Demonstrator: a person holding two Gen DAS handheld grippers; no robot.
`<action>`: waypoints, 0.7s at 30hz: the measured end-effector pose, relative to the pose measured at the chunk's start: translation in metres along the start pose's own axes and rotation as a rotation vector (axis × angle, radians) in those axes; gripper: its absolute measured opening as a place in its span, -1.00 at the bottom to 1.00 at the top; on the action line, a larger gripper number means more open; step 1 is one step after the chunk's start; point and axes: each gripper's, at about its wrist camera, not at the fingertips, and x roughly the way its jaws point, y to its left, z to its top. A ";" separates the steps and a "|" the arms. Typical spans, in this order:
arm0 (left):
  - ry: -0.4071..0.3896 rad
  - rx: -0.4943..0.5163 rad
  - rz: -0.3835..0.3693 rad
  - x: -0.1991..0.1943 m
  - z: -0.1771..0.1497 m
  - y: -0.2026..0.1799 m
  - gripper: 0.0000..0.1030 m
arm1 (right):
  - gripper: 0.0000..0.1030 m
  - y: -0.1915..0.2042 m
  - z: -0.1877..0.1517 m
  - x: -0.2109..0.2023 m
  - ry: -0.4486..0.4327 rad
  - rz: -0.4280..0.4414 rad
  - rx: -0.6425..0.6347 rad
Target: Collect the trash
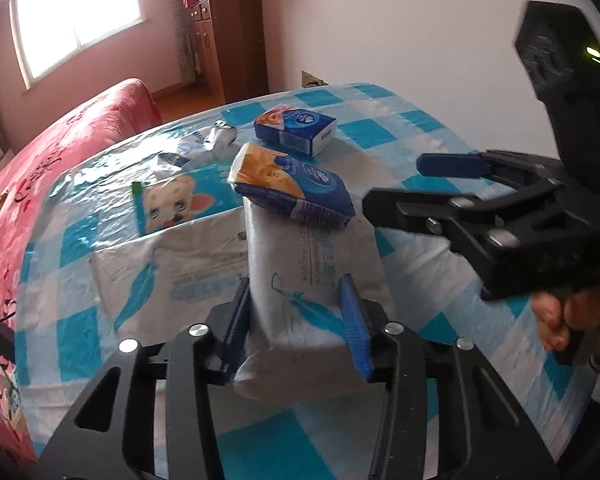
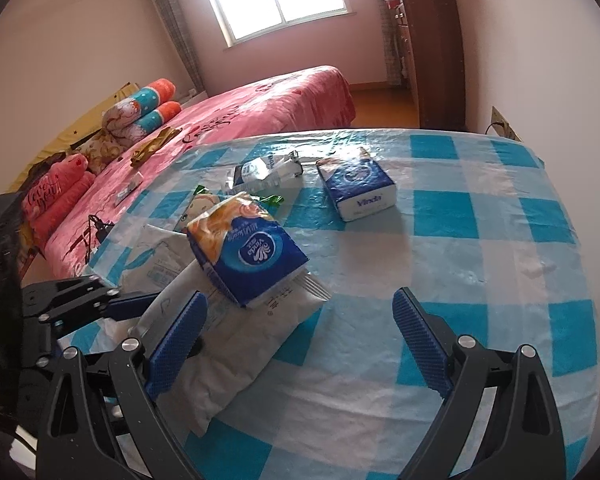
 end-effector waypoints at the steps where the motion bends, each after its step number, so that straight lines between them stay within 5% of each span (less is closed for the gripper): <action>1: 0.003 0.004 0.004 -0.003 -0.003 0.001 -0.16 | 0.80 0.000 0.000 0.003 0.005 0.002 0.002; 12: 0.036 -0.026 -0.025 -0.030 -0.015 0.022 -0.16 | 0.80 0.002 -0.001 0.015 0.004 0.080 0.037; 18: -0.097 -0.112 -0.007 -0.041 0.047 0.066 0.14 | 0.80 -0.007 -0.004 0.015 -0.012 0.049 0.088; 21: -0.075 -0.194 0.005 -0.011 0.081 0.086 0.14 | 0.80 -0.009 -0.001 0.013 -0.023 0.011 0.088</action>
